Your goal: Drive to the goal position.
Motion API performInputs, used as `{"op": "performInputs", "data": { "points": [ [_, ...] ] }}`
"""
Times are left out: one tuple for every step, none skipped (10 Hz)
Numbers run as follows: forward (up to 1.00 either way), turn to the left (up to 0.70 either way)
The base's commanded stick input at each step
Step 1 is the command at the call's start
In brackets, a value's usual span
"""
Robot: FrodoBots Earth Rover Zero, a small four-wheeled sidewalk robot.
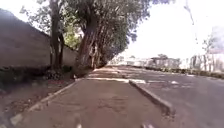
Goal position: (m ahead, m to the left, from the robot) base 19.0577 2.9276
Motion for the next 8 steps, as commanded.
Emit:
{"op": "performInputs", "data": {
  "points": [
    [0.70,0.00],
    [0.70,0.00],
    [0.70,0.00],
    [0.70,0.00],
    [0.70,0.00],
    [0.70,0.00],
    [0.70,0.00],
    [0.70,0.00]
  ]
}}
